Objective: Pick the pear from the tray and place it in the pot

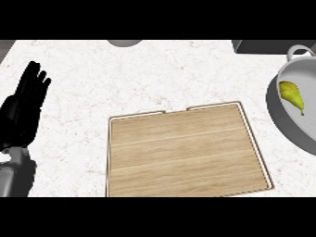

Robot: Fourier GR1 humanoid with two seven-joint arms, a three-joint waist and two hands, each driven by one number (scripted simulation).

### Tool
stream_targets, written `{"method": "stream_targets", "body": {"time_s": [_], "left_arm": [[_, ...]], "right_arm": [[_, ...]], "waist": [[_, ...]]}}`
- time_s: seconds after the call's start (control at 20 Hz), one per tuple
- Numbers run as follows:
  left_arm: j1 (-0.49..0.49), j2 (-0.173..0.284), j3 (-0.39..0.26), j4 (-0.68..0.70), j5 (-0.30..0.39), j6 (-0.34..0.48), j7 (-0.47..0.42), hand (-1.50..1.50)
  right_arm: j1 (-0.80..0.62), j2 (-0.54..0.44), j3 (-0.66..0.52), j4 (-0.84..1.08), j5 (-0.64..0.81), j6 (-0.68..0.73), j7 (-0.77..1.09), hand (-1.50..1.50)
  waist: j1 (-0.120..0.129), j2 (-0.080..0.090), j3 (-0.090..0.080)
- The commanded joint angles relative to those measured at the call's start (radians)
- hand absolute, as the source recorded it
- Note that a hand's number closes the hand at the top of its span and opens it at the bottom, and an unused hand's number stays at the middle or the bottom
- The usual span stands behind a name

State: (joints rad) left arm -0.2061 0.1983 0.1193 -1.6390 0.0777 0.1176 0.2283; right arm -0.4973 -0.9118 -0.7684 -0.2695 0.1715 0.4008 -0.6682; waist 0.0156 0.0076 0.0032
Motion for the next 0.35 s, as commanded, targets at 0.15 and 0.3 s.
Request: {"method": "stream_targets", "body": {"time_s": [0.15, 0.3], "left_arm": [[-0.042, 0.028, 0.036, 0.042, 0.022, -0.024, 0.005, 0.00], [0.033, -0.013, 0.014, 0.041, 0.017, -0.032, -0.072, 0.00]], "right_arm": [[0.057, -0.075, 0.008, 0.053, -0.002, 0.073, -0.075, -1.50], [0.056, -0.106, 0.010, 0.065, -0.011, 0.099, -0.041, -1.50]], "waist": [[0.002, 0.002, 0.001], [0.004, 0.001, 0.001]]}}
